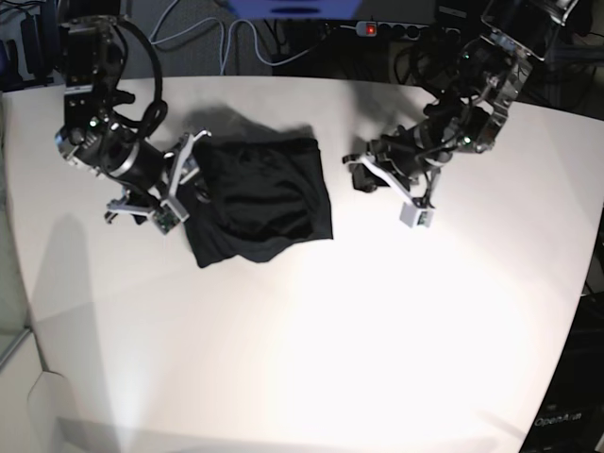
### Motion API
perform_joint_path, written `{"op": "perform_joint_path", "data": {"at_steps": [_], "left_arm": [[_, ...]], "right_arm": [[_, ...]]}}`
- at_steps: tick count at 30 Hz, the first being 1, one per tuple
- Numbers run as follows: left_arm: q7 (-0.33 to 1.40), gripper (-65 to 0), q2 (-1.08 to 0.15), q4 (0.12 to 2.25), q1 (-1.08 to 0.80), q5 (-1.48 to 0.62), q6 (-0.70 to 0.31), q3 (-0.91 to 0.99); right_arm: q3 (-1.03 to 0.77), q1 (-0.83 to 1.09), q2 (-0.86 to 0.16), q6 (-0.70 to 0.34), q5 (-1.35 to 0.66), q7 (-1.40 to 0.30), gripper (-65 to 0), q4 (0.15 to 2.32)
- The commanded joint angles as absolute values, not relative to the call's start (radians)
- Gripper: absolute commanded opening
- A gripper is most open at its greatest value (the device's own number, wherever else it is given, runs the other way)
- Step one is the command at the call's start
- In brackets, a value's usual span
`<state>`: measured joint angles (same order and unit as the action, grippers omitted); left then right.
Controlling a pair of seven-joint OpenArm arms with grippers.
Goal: Fold the T-shirt properly
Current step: 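Position both grippers at opposite sides of the black folded bundle, then press the right gripper onto the bundle's top layer and tuck it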
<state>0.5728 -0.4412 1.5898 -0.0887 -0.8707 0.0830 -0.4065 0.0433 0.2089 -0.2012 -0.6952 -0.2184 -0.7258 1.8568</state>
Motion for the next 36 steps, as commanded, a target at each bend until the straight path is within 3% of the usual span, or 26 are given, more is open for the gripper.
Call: {"op": "perform_joint_path", "data": {"at_steps": [1,26,28,32,36], "left_arm": [[0.561,-63.6,-0.449,1.601,-0.079,-0.871,0.074,-0.4],[0.561,-63.6,-0.449,1.601,-0.079,-0.865,0.074,-0.4],[0.561,-63.6,-0.449,1.601,-0.079,-0.865,0.074,-0.4],[0.561,-63.6,-0.449,1.601,-0.079,-0.865,0.074,-0.4],[0.561,-63.6,-0.449,1.601,-0.081,-0.865,0.074,-0.4]], "right_arm": [[0.039,0.2,-0.208,-0.698,-0.229,-0.704,-36.3,1.877],[0.044,0.229,-0.156,-0.698,-0.229,-0.702,-37.4,1.867],[0.044,0.229,-0.156,-0.698,-0.229,-0.702,-42.1,1.867],[0.044,0.223,-0.156,-0.698,-0.229,-0.702,-65.0,1.867],[0.044,0.223,-0.154,-0.698,-0.229,-0.696,-64.4,1.867]]}}
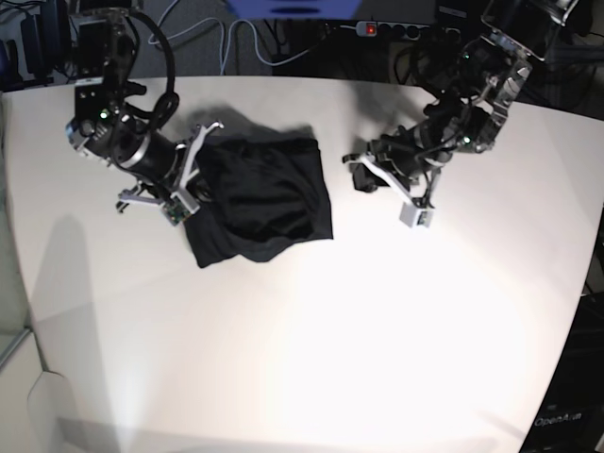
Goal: Fold the T-shirt properly
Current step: 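Press the right gripper onto the bundle's top layer and tuck it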
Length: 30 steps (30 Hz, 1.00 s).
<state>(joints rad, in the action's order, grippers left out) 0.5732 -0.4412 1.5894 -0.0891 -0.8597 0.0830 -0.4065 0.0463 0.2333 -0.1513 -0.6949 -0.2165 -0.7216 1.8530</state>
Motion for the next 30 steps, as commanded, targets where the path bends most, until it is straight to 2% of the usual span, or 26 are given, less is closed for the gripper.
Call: {"op": "perform_joint_path", "data": {"at_steps": [1,6,12,20,30], "left_arm": [[0.561,-63.6,-0.45,1.601,-0.081,-0.865,0.074,-0.4],[0.556,-63.6,-0.476,1.607,-0.099,-0.874,0.074,-0.4],[0.555,-63.6,-0.509,1.606,-0.117,-0.874,0.074,-0.395],[0.561,-63.6,-0.512,1.612,-0.177,-0.871,0.073,-0.291],[0.561,-63.6,-0.532,1.613,-0.186,-0.874,0.073,-0.282]], "right_arm": [[0.044,0.225,-0.154,-0.698,-0.229,-0.694,-64.4,1.867],[0.065,0.219,-0.13,-0.698,-0.229,-0.694,-64.4,1.868],[0.228,0.18,-0.127,-0.698,-0.229,-0.693,-64.4,1.871],[0.432,0.13,-0.102,-0.698,-0.228,-0.693,-64.6,1.868],[0.472,0.097,-0.102,-0.698,-0.228,-0.693,-64.0,1.774]]}}
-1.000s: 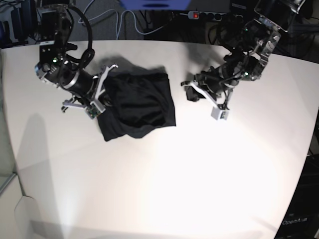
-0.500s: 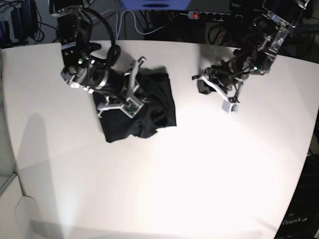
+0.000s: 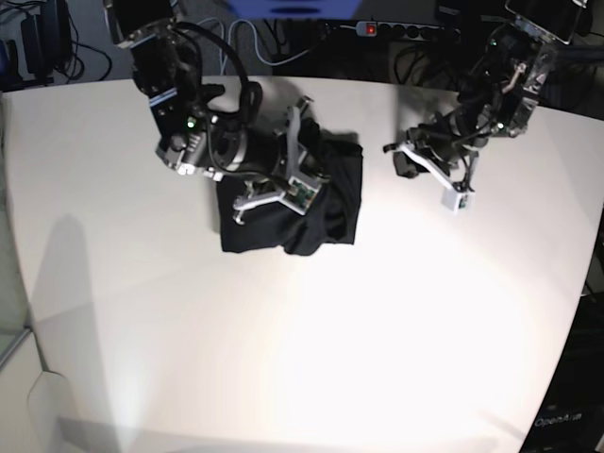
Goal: Fold the T-shirt properly
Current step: 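Press the right gripper onto the bundle's top layer and tuck it, then push the bundle with the left gripper toward the right gripper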
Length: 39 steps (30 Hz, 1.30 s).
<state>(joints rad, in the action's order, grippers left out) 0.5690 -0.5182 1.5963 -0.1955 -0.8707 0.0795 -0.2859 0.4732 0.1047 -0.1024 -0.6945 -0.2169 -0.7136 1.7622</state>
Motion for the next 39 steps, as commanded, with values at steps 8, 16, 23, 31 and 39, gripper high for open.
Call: {"op": "perform_joint_path", "data": {"at_steps": [8,16,23,31,39], "left_arm": [[0.561,-63.6,-0.527,1.613,-0.186,-0.874,0.073,-0.282],[0.561,-63.6,-0.53,1.615,-0.2,-0.874,0.073,-0.283],[0.561,-63.6,-0.532,1.684,-0.222,-0.865,0.073,-0.285],[0.561,-63.6,-0.533,1.719,-0.24,-0.865,0.039,-0.323],[0.561,-63.6,-0.529,1.718,-0.239,-0.863,-0.054,-0.371]], "right_arm": [[0.476,0.088,-0.085,-0.698,-0.229,-0.694,-31.0,1.739],[0.476,0.048,-0.124,-0.698,-0.229,-0.693,-22.5,1.744],[0.467,-0.01,-0.163,-0.698,-0.229,-0.691,-22.5,1.762],[0.449,-0.039,-0.243,-0.698,-0.229,-0.644,-27.3,1.758],[0.337,-0.036,-0.294,-0.698,-0.228,-0.602,-43.7,1.755]]}}
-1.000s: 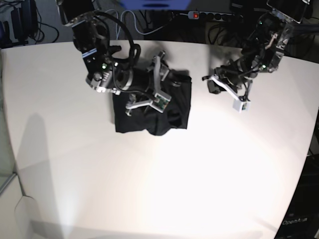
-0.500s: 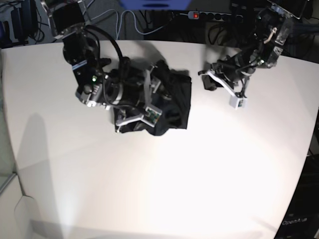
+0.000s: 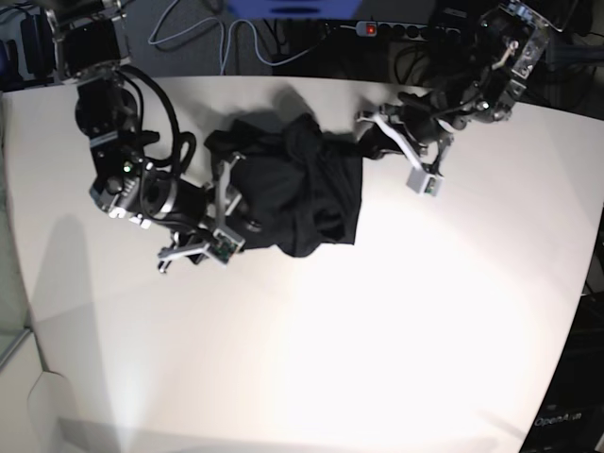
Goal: Fold the T-shirt properly
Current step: 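Push the bundle with the left gripper toward the right gripper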
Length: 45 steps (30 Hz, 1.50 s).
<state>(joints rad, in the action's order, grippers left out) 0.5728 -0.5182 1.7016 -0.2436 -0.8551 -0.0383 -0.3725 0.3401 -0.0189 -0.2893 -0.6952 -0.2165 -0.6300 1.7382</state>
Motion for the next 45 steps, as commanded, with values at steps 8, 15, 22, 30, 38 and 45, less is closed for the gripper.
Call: {"op": "perform_joint_path", "data": {"at_steps": [8,15,22,30,38,45], "left_arm": [[0.561,-63.6,-0.522,1.709,-0.193,-0.817,-0.054,-0.472],[0.561,-63.6,-0.456,1.587,-0.128,-0.785,-0.053,-0.498],[0.555,-63.6,-0.429,1.412,-0.024,-0.788,-0.053,-0.495],[0.555,-63.6,-0.317,1.27,0.156,-0.788,-0.053,-0.492],[0.484,-63.6,-0.17,1.093,0.387,-0.788,-0.053,-0.492],[0.579,-63.6,-0.223,1.185,0.498,-0.895,-0.045,-0.49]], "right_arm": [[0.179,-0.027,-0.289,-0.698,-0.228,-0.607,-65.0,1.747],[0.107,0.007,-0.291,-0.698,-0.229,-0.599,-65.0,1.669],[0.048,0.041,-0.292,-0.698,-0.229,-0.564,-65.0,1.656],[0.045,0.116,-0.291,-0.698,-0.229,-0.559,-65.0,1.655],[0.047,0.199,-0.269,-0.698,-0.229,-0.558,-65.0,1.655],[0.045,0.214,-0.295,-0.698,-0.228,-0.558,-65.0,1.658]]}}
